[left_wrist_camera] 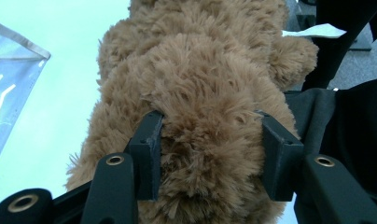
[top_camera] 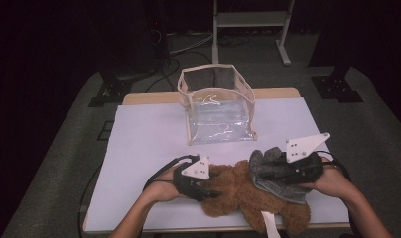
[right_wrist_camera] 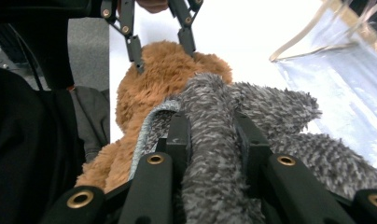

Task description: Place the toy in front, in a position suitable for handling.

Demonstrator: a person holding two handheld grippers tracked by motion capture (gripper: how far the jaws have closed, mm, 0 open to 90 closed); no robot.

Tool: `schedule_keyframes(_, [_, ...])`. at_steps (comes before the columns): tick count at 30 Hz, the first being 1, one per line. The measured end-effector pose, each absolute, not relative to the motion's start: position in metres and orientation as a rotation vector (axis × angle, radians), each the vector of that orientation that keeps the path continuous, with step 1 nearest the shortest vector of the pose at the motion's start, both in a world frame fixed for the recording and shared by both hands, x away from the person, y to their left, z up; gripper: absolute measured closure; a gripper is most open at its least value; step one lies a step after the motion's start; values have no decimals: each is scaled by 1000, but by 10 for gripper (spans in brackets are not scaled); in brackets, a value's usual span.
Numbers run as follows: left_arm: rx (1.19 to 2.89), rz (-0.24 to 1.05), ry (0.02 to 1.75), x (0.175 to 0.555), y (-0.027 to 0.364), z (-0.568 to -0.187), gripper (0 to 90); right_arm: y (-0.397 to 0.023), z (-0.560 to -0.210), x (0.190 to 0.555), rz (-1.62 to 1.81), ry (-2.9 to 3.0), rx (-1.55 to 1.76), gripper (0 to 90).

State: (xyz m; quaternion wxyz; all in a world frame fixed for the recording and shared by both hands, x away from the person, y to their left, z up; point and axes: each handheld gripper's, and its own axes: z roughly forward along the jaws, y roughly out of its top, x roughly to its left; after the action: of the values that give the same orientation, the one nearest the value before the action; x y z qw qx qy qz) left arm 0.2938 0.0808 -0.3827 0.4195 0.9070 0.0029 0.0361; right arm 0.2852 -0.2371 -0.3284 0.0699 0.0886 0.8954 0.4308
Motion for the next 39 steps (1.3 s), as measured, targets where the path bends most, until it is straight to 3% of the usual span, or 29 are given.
schedule_keyframes(10, [2252, 72, -2, 291, 76, -382, 477, -286, -339, 269, 1430, 2633, 427, 706])
schedule_keyframes(27, [2296, 105, -41, 288, 68, -379, 468, -205, -339, 284, 1266, 2747, 179, 705])
schedule_keyframes(39, [2291, 103, -29, 293, 72, -380, 468, -288, -333, 265, 1403, 2602, 385, 705])
